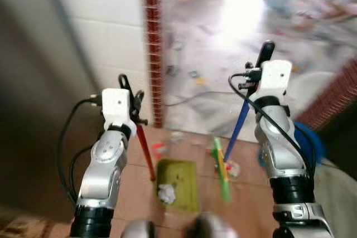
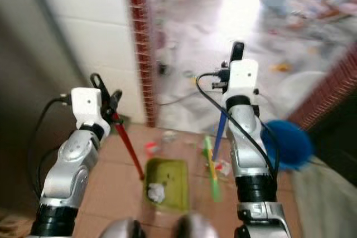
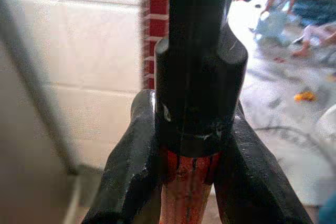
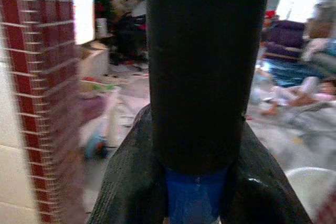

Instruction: Sweep floor

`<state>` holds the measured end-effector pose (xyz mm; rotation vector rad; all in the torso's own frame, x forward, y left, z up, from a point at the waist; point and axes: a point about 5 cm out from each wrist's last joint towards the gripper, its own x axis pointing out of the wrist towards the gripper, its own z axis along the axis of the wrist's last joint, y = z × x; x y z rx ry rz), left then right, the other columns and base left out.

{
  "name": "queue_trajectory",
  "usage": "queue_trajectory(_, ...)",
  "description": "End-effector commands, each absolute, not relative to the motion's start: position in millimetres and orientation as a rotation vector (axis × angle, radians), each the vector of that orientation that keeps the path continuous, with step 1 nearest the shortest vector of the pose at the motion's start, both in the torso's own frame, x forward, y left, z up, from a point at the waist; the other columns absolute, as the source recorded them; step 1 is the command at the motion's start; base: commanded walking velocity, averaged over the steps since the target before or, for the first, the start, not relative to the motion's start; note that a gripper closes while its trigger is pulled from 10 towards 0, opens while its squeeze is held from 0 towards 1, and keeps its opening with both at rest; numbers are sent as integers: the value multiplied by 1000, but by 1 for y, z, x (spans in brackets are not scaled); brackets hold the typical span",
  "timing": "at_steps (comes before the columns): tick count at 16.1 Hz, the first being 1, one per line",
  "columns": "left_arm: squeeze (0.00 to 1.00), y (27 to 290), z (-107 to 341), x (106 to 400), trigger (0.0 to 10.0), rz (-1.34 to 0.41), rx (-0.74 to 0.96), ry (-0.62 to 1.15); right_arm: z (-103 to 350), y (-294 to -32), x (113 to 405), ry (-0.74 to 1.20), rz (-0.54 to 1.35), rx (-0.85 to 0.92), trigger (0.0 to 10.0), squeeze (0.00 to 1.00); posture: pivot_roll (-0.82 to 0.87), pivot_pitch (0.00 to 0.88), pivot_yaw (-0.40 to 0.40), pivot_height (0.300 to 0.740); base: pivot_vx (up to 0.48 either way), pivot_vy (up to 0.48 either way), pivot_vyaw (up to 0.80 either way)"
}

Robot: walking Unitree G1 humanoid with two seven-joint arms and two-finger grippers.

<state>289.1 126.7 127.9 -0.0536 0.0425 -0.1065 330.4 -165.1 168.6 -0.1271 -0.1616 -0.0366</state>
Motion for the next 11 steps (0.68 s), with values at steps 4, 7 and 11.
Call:
queue_trajectory(4, 0, 121, 147, 290, 10000, -128, -57, -21, 174, -167, 331, -195, -41, -126, 10000, 0, -64, 5, 8, 740, 0, -454, -527)
queue_trajectory(7, 0, 121, 150, 291, 10000, -118, -65, -22, 170, -168, 329, -184, -37, -128, 10000, 0, -69, 5, 2, 740, 0, -287, -142)
queue_trajectory(11, 0, 127, 151, 290, 10000, -81, -83, -26, 167, -172, 328, -172, -40, -139, 10000, 0, -74, 9, 0, 740, 0, 0, 0)
